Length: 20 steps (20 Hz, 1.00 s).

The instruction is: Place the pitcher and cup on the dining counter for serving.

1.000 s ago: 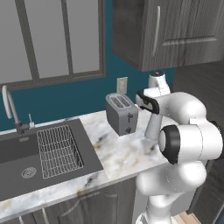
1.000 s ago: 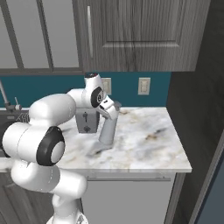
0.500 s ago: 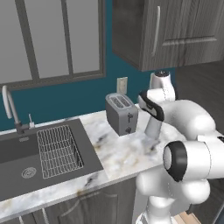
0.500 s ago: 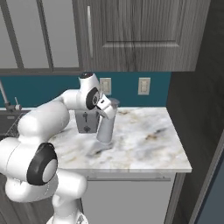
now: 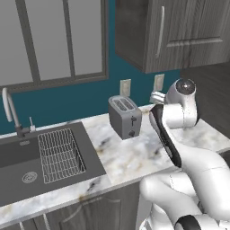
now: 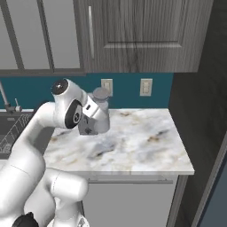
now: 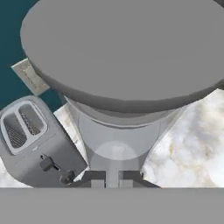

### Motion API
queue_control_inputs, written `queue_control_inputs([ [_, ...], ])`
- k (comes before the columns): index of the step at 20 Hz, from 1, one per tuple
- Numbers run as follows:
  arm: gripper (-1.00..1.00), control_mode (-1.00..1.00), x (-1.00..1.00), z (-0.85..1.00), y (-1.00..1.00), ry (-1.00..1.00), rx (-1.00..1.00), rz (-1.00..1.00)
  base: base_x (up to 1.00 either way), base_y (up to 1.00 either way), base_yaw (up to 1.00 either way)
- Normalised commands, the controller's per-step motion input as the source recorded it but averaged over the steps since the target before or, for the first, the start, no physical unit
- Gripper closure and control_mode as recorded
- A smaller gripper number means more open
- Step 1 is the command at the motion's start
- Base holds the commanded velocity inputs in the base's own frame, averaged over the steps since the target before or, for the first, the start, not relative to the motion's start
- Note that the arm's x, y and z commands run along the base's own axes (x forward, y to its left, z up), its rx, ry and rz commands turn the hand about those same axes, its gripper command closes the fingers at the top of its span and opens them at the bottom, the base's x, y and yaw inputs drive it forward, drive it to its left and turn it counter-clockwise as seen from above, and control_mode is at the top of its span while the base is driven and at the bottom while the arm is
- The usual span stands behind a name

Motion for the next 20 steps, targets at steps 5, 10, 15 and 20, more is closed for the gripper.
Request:
queue_control_inputs([
  [5,1.00,-1.00,-0.75,0.99,0.06,-0.29,-0.02,0.13,0.00,0.00,0.00],
  [10,1.00,-1.00,-0.65,0.92,0.00,-0.10,0.00,0.17,0.00,0.00,0.00],
  [15,1.00,-1.00,-0.31,0.26,0.00,0.00,0.00,0.13,0.00,0.00,0.00],
  [20,1.00,-1.00,0.00,0.00,0.00,0.00,0.00,0.00,0.00,0.00,0.00],
])
